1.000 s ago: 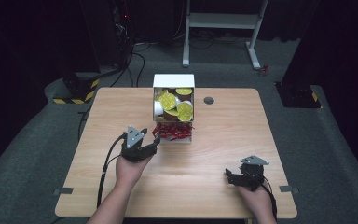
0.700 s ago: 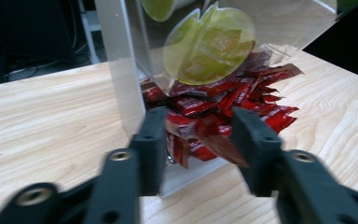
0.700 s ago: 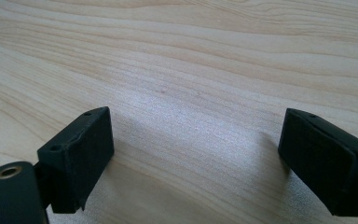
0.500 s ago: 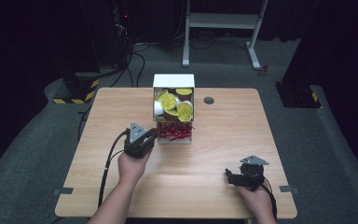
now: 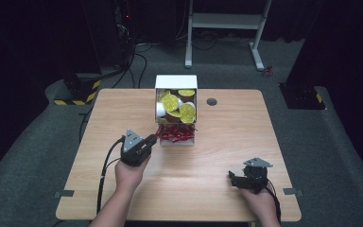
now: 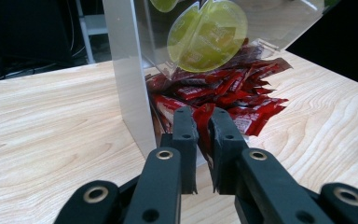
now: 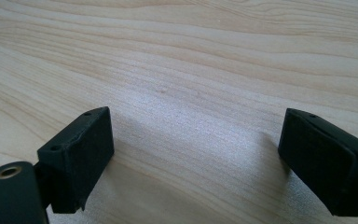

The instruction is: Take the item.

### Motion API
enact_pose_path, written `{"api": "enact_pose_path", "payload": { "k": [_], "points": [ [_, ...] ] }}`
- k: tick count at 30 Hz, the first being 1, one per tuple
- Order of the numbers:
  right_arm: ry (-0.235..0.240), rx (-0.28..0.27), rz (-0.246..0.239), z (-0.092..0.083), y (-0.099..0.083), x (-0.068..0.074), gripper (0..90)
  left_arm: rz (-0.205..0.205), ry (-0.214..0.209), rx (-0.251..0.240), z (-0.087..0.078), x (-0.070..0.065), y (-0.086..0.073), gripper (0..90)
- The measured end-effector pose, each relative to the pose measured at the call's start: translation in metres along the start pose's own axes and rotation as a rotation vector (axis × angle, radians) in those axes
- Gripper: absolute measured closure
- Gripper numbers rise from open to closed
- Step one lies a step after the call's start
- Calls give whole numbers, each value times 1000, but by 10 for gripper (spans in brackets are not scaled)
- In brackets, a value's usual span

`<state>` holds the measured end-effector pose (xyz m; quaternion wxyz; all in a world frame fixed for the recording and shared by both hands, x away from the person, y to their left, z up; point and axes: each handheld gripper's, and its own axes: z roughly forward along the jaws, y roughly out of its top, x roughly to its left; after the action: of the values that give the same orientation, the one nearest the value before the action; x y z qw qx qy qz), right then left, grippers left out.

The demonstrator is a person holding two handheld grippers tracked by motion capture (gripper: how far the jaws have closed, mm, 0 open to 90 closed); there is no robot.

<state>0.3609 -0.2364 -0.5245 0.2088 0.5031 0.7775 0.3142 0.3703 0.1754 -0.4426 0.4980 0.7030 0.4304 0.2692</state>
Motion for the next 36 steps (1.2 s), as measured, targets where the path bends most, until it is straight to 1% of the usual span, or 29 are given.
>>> {"api": "enact_pose_path", "payload": {
  "k": [9,11,23,36],
  "points": [
    [0,0,0,0,0,0,102,-11,-5,-14,-11,1,-5,831],
    [0,0,0,0,0,0,103,-4,-3,-17,-15,1,-5,833],
    [0,0,1,0,0,0,102,-11,-13,-41,-29,0,-9,837],
    [-1,0,1,0,0,0,102,-17,-22,-73,-38,2,-5,841]
  ]
}}
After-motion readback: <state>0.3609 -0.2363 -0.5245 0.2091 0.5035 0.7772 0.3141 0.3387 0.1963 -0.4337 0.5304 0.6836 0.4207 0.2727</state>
